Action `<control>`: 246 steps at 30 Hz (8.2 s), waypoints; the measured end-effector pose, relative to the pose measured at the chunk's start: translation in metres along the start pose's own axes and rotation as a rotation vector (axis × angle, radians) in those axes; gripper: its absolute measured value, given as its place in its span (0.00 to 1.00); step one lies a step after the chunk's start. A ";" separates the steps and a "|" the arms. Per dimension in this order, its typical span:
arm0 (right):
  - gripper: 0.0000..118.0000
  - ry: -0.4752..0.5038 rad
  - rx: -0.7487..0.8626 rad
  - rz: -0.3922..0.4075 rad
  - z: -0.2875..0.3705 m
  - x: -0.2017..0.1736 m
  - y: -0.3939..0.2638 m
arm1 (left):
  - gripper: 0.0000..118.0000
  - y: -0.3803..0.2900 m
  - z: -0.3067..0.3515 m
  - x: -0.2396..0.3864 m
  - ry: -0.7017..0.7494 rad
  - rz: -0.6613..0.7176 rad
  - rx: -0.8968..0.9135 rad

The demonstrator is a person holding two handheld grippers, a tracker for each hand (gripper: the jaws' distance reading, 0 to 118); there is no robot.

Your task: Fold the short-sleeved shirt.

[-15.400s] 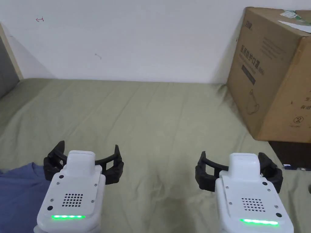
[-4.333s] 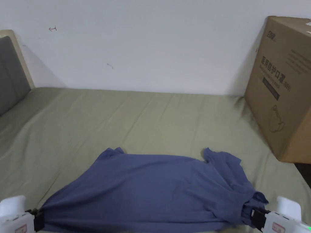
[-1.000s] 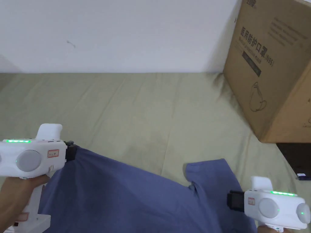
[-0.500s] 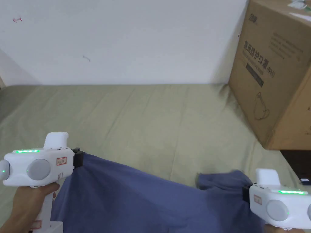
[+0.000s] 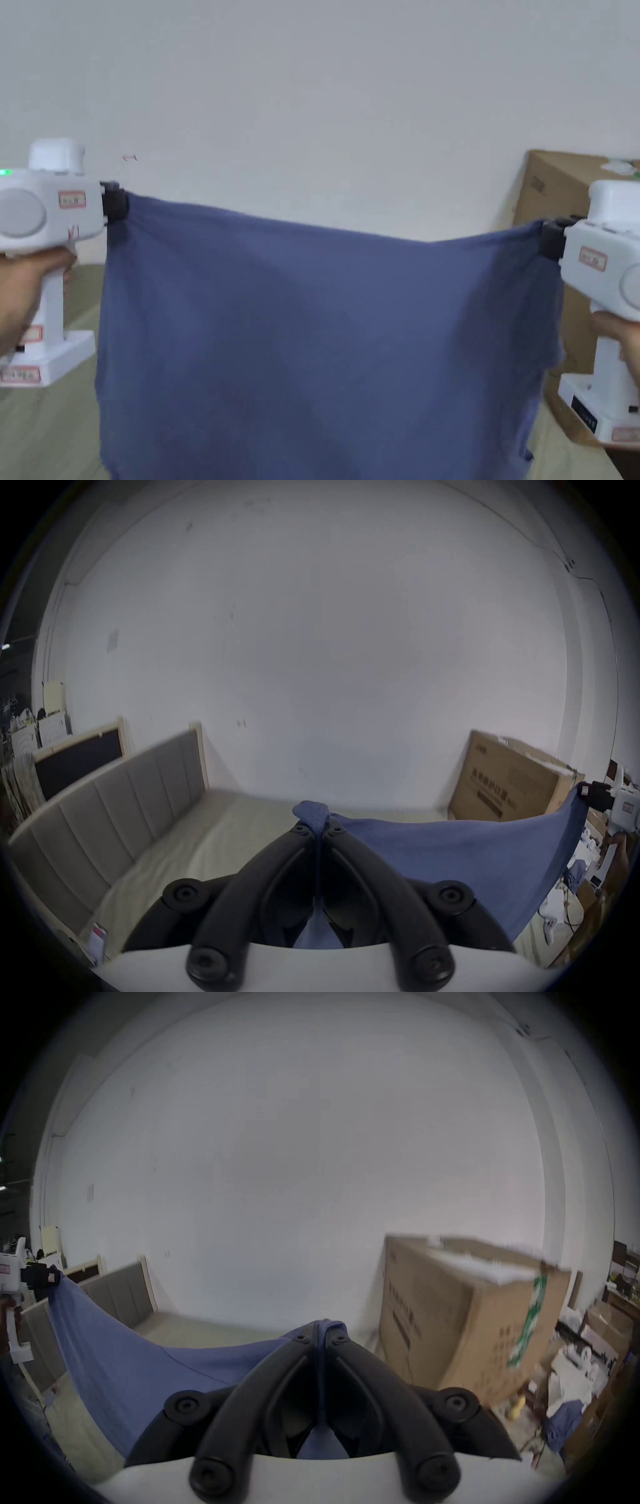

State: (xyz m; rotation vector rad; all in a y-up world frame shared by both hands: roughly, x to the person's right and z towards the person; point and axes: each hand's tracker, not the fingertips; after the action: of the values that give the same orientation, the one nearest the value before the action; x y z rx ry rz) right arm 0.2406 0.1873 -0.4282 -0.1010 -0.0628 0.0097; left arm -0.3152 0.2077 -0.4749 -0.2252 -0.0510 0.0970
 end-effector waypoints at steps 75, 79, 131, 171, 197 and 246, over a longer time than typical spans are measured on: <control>0.93 0.018 -0.838 -0.240 0.202 -0.006 -0.401 | 0.81 -0.435 0.131 -0.053 0.096 0.063 -0.775; 0.93 0.025 -0.544 -0.188 0.199 -0.018 -0.319 | 0.81 -0.360 0.136 -0.021 0.030 -0.043 -0.536; 0.00 -0.102 -0.182 0.022 0.205 -0.081 -0.247 | 0.03 -0.469 0.124 -0.071 0.081 0.029 -0.844; 0.05 -0.046 -0.649 -0.151 0.143 -0.027 -0.333 | 0.02 -0.375 0.092 -0.068 0.066 0.094 -0.587; 0.88 -0.044 -0.783 -0.186 0.015 -0.018 -0.358 | 0.89 -0.386 -0.046 -0.060 0.072 0.223 -0.690; 0.00 -0.115 -0.311 -0.054 0.139 -0.054 -0.279 | 0.82 -0.444 0.012 -0.070 0.190 0.090 -0.807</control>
State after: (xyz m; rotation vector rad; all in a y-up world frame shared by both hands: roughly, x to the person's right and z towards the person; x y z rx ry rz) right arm 0.1801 -0.0768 -0.2653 -0.4100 -0.1818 -0.0481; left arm -0.3450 -0.2271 -0.3662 -1.0421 0.1138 0.1409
